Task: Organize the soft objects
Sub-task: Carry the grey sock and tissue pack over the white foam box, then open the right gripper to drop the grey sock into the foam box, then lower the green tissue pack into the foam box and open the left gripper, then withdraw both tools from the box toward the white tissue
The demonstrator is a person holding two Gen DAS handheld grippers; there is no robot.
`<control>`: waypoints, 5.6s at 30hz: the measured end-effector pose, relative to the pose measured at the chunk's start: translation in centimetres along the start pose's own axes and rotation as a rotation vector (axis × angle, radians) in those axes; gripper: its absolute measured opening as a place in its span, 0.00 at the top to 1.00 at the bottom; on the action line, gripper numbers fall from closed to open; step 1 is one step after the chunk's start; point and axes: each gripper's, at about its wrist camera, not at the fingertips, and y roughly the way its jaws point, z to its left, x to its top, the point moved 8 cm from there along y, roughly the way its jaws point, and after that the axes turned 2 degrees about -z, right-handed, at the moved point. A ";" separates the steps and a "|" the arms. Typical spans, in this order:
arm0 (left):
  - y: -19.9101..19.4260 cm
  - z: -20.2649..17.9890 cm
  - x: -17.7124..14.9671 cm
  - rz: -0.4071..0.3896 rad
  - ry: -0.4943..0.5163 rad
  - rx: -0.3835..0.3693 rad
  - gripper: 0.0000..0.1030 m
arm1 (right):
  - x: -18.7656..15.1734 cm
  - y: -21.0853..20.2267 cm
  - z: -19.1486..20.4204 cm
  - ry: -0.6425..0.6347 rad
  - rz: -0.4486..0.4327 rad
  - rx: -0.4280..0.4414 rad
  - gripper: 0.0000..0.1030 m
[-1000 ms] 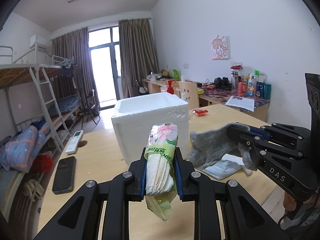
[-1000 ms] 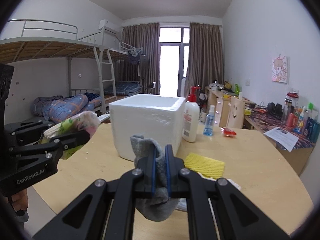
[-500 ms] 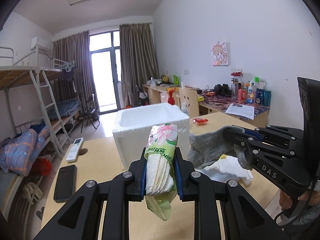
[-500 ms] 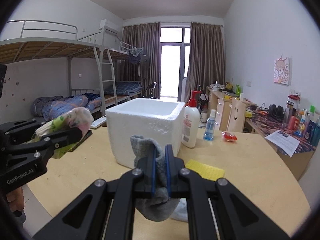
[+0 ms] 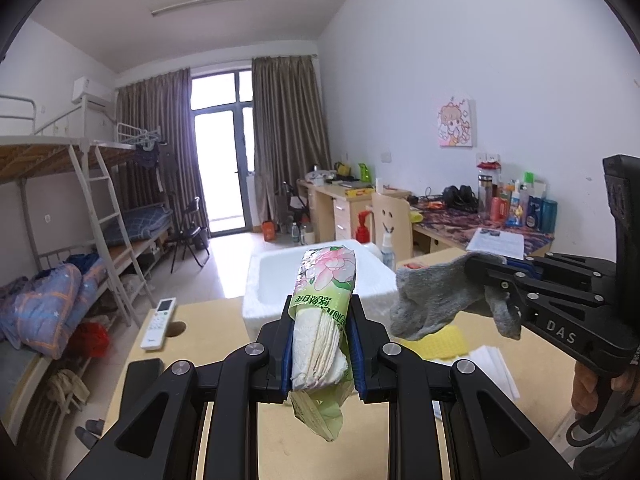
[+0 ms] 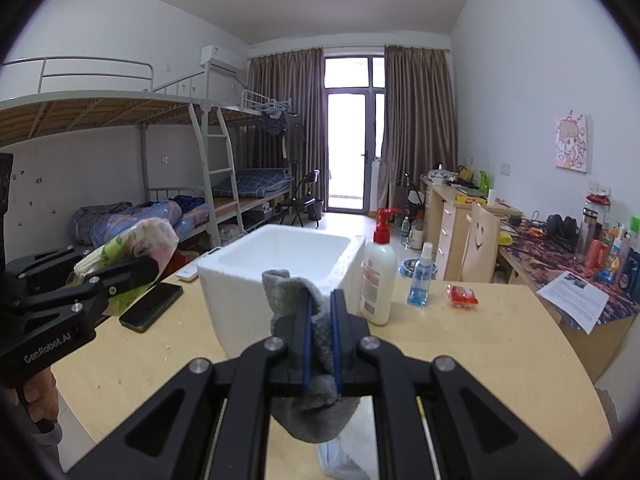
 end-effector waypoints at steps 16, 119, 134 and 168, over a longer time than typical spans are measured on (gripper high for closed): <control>2.2 1.4 2.9 -0.018 0.017 0.019 0.77 | 4.4 2.4 -0.8 -0.018 -0.029 0.004 0.89; 13.5 0.7 4.0 0.103 0.009 -0.031 0.77 | 5.3 9.5 -5.2 0.004 0.075 -0.017 0.00; 14.5 -0.2 3.5 0.138 0.011 -0.067 0.77 | 4.7 7.2 -8.0 0.044 0.054 -0.066 0.00; 7.4 0.3 5.7 0.014 -0.011 0.057 0.01 | 5.1 1.6 -7.3 0.046 -0.009 -0.082 0.00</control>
